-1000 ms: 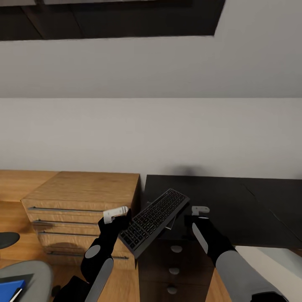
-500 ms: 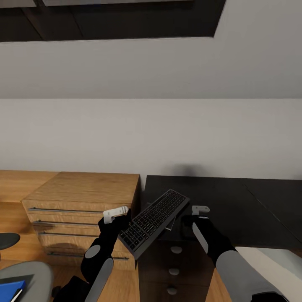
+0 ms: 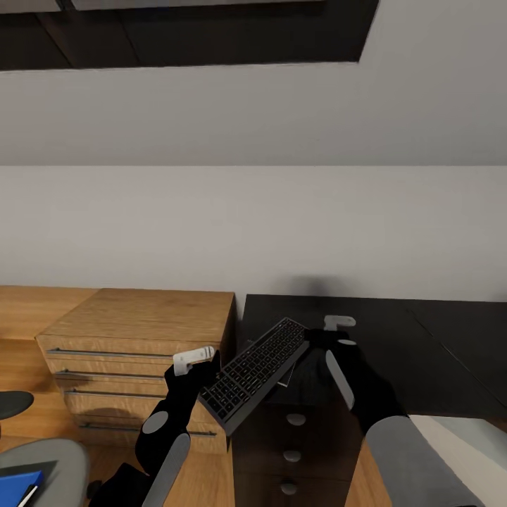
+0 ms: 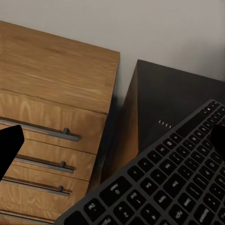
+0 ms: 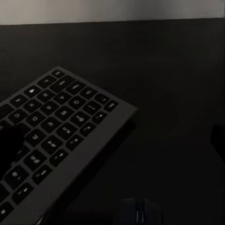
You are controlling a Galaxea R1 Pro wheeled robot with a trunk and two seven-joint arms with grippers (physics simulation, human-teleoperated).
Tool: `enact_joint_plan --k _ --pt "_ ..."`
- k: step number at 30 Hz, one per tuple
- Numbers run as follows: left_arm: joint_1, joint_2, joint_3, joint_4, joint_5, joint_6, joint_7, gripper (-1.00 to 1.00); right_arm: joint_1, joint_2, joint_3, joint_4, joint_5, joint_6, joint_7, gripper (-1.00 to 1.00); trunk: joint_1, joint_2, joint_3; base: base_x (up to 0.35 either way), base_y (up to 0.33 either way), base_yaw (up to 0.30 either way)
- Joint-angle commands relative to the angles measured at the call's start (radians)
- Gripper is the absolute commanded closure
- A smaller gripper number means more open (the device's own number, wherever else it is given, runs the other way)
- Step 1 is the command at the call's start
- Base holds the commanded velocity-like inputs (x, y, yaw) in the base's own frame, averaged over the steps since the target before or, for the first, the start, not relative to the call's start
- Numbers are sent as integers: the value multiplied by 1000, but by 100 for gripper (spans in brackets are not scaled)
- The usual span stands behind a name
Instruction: In the bedroom, organize the workspace by keeping the computer under the desk, ensuring the monitor is on the desk, placing the keyboard on the desk next to the monitor, placing the mouse on the desk next to the keyboard, moving the folder from the swivel chair onto the desk next to the mouse, stacking the notebook on top of the folder with the pen on top of the notebook, and positioning the swivel chair next to the desk.
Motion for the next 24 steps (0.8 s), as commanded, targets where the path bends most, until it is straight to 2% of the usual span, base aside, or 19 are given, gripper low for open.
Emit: enact_joint_plan --k 1,3,9,16,24 --pt "-1 0 -1 -1 8 3 8 -100 3 0 3 -15 -12 18 -9 -100 0 -1 -1 0 0 0" --pt "-1 0 -1 -1 8 3 8 -100 11 -1 3 -47 -15 55 -8 -100 0 -1 -1 0 0 0" --pt "-1 0 -1 -1 8 3 8 -100 38 0 3 -116 -20 95 -7 -100 0 -1 -1 0 0 0" --pt "-1 0 -1 1 9 3 8 -100 96 1 3 -227 -21 107 -7 -100 0 -1 -1 0 0 0" --pt "-1 0 -1 2 10 3 8 -100 118 4 3 -272 -23 114 -6 -100 0 -1 -1 0 0 0"
